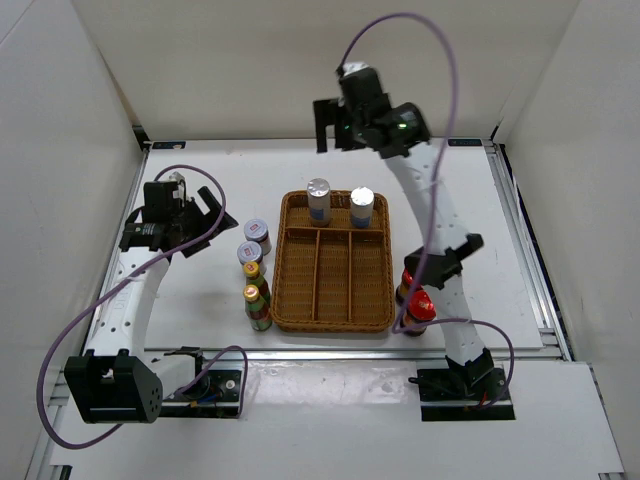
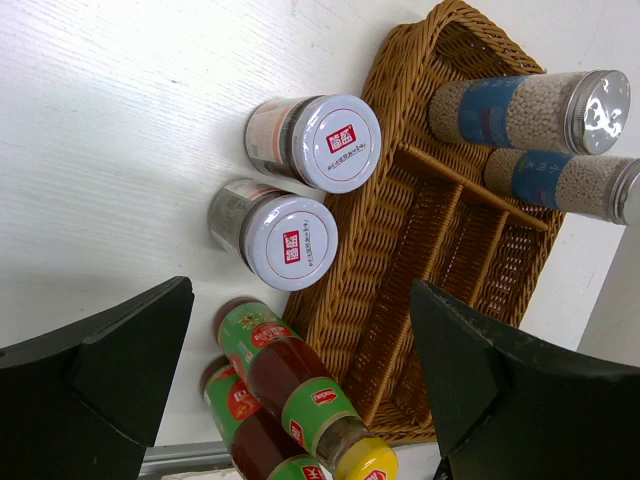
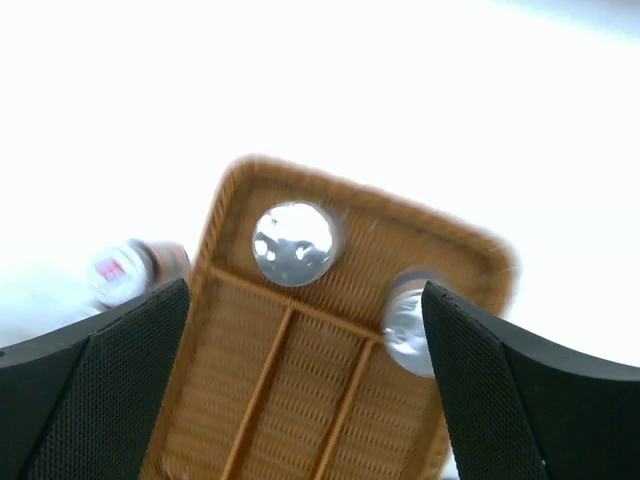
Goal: Organize the condiment bottles
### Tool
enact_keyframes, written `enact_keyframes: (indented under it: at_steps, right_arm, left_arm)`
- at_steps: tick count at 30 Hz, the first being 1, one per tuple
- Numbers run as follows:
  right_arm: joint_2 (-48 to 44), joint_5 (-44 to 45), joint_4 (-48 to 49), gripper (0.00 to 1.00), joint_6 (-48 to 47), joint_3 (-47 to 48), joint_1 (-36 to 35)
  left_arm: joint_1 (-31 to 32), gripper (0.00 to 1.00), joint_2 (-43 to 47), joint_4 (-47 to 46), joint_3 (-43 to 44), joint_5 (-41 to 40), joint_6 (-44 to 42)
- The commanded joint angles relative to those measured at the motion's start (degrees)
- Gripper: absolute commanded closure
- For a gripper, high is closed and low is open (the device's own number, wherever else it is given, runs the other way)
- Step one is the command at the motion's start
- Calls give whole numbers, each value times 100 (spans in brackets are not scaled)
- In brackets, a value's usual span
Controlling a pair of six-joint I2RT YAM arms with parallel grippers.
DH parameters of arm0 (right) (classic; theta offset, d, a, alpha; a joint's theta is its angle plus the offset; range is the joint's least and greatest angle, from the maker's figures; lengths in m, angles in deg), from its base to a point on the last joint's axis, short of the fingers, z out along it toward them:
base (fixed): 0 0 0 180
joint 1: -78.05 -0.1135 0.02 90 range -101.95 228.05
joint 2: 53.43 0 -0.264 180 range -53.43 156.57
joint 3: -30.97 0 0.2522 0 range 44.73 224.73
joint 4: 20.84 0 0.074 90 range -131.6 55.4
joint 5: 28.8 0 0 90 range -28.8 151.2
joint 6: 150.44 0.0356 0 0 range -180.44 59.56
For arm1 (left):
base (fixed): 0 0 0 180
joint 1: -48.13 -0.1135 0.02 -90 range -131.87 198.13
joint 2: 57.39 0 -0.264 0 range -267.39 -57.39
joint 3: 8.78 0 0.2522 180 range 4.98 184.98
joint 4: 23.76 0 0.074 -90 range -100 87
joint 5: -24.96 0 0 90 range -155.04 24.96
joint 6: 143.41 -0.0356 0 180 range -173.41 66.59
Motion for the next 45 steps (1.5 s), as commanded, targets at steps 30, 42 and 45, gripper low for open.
enact_keyframes:
  at_steps: [30, 42, 45]
  right_arm:
    - [-5029, -921, 988, 0, 948, -9723, 1495]
    - [-5029, -941, 1235, 59, 824, -10035, 1548]
    - [-5029, -99, 603, 75, 1044, -9499, 1548]
  left_arm:
    - [30, 0, 325, -229, -580, 38, 168]
    - [30, 0, 377, -176, -580, 144, 168]
    - [30, 0, 377, -176, -580, 144, 168]
